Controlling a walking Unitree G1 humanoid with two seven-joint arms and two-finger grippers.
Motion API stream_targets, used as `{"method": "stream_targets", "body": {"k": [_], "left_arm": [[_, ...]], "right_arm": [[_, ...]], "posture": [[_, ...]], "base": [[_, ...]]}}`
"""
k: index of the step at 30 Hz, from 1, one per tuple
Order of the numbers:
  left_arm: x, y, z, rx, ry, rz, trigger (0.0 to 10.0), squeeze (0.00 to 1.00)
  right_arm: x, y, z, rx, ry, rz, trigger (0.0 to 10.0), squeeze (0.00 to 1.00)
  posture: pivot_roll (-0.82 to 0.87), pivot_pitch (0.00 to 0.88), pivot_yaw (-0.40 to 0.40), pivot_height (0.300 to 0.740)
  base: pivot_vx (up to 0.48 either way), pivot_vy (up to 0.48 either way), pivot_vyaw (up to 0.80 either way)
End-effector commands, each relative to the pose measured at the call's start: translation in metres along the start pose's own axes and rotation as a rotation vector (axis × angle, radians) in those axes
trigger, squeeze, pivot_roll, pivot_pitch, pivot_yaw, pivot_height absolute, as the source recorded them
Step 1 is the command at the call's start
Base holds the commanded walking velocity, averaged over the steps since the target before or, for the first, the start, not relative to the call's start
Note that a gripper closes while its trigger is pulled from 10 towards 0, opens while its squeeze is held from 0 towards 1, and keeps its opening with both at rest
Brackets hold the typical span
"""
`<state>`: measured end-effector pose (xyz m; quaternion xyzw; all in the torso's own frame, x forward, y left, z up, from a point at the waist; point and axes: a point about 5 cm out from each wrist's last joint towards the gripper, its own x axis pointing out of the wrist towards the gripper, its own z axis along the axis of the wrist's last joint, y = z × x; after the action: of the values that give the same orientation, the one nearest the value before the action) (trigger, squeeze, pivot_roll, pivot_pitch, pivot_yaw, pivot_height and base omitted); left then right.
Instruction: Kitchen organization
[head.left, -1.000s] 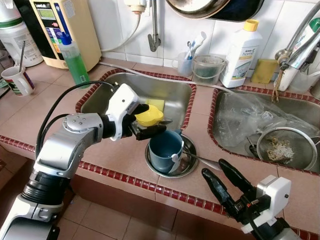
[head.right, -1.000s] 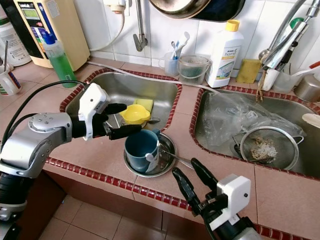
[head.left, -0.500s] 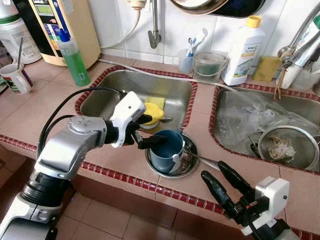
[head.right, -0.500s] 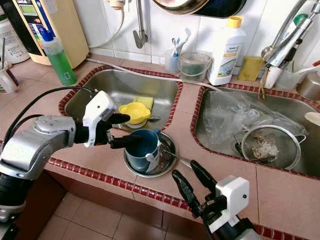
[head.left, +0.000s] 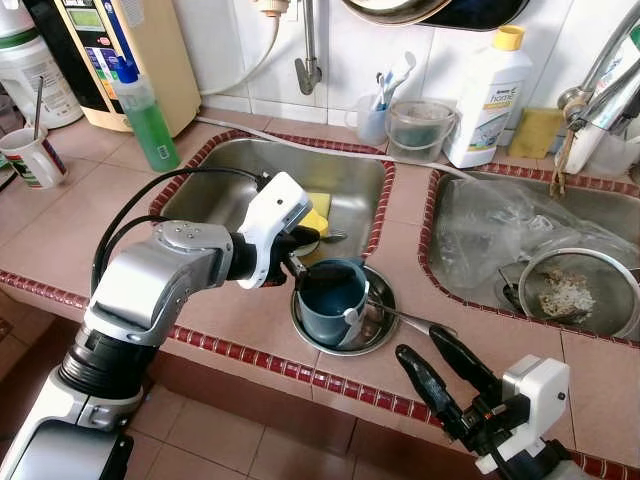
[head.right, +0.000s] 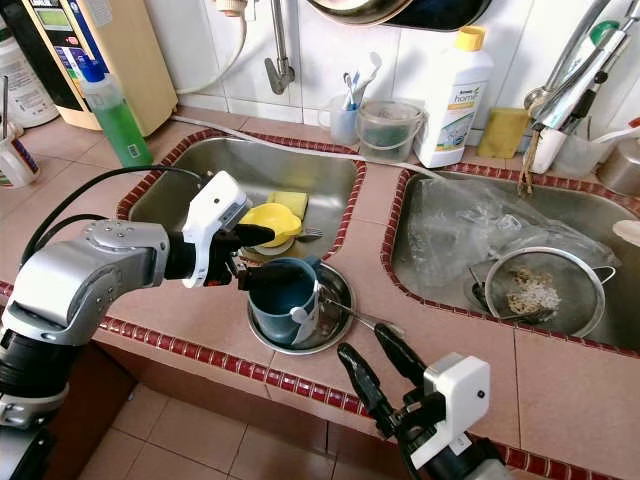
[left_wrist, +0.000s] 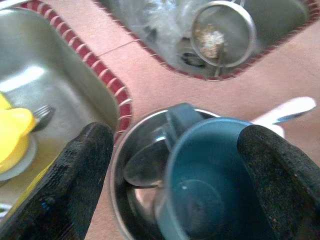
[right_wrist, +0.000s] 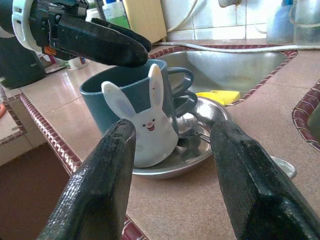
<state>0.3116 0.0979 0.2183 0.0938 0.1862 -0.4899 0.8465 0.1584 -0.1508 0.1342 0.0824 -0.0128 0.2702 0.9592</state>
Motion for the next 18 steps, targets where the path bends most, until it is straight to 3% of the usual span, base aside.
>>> {"method": "stream_targets", "body": {"k": [1,9,14,15,16,18], "left_arm": [[0.002,0.001,0.001,0.021,0.03,0.031,10.0,0.0],[0.004,0.006,-0.015,0.021,0.121,0.086,10.0,0.0],[0.004,0.007,-0.015,0.015,0.121,0.091,10.0,0.0],[0.004,0.006,-0.015,0.011,0.111,0.083,9.6,0.0],[0.003,0.005,-0.013,0.003,0.076,0.056,2.3,0.0],[0.001,0.004,-0.013,-0.011,0.064,0.04,0.0,0.0]], "right_arm": [[0.001,0.004,0.001,0.002,-0.002,0.012,10.0,0.0],[0.001,0.006,0.002,0.006,-0.008,-0.003,10.0,0.0],[0.002,0.006,0.002,0.005,-0.009,-0.008,10.0,0.0],[0.002,0.006,0.002,0.005,-0.009,-0.009,10.0,0.0],[0.002,0.005,0.002,0.004,-0.01,-0.011,10.0,0.0],[0.003,0.005,0.002,0.003,-0.011,-0.012,10.0,0.0]], "posture": [[-0.2,0.093,0.083,0.74],[-0.2,0.099,0.085,0.74],[-0.2,0.105,0.084,0.74],[-0.2,0.105,0.084,0.74],[-0.2,0.106,0.083,0.74],[-0.2,0.107,0.084,0.74]], "base": [[0.0,0.0,0.0],[0.0,0.0,0.0],[0.0,0.0,0.0],[0.0,0.0,0.0],[0.0,0.0,0.0],[0.0,0.0,0.0]]}}
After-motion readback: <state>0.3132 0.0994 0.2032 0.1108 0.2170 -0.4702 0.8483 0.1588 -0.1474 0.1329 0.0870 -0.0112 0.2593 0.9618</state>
